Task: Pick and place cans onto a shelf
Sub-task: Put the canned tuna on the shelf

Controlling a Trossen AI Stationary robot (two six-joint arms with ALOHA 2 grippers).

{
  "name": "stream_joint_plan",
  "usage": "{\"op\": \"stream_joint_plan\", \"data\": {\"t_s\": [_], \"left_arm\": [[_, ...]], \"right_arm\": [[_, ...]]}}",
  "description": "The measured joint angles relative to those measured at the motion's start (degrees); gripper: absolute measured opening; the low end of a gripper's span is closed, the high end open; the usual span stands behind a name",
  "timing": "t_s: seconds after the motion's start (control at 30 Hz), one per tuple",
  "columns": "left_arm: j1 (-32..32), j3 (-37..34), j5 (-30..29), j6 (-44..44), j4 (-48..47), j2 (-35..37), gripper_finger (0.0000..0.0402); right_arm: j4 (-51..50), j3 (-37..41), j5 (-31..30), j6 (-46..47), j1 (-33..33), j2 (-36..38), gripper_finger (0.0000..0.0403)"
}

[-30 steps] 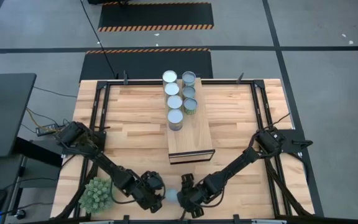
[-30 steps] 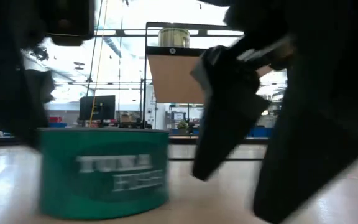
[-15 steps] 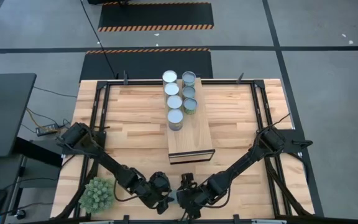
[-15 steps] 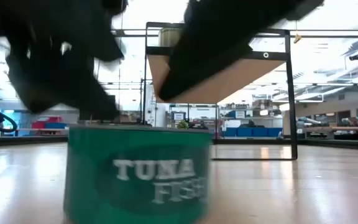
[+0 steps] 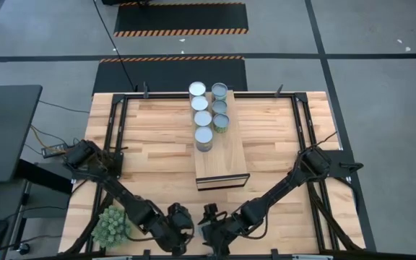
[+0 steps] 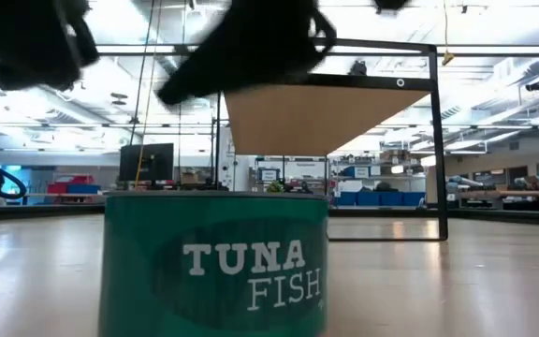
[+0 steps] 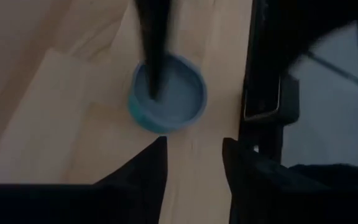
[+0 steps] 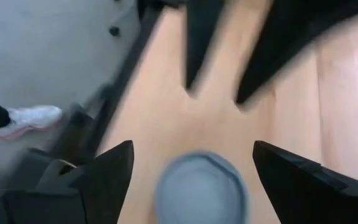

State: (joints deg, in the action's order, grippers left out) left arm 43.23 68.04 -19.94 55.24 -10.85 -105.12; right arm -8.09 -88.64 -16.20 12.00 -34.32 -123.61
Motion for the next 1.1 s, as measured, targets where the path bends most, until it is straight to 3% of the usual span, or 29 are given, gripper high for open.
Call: {"op": "stream_joint_plan", "data": {"t_s": [0.5, 1.1], "left_arm": [[2.53, 11.21, 0.3, 1.06, -20.28, -0.02, 0.0155], [3.31, 14.18, 0.65, 1.06, -23.72, -0.02, 0.0155]], "right_arm": [[6.26, 5.48, 3.81, -0.35, 2.64, -0.04, 0.0325], [-26.04, 6.21, 5.11, 8.03, 0.25, 5.78, 0.0312]]}}
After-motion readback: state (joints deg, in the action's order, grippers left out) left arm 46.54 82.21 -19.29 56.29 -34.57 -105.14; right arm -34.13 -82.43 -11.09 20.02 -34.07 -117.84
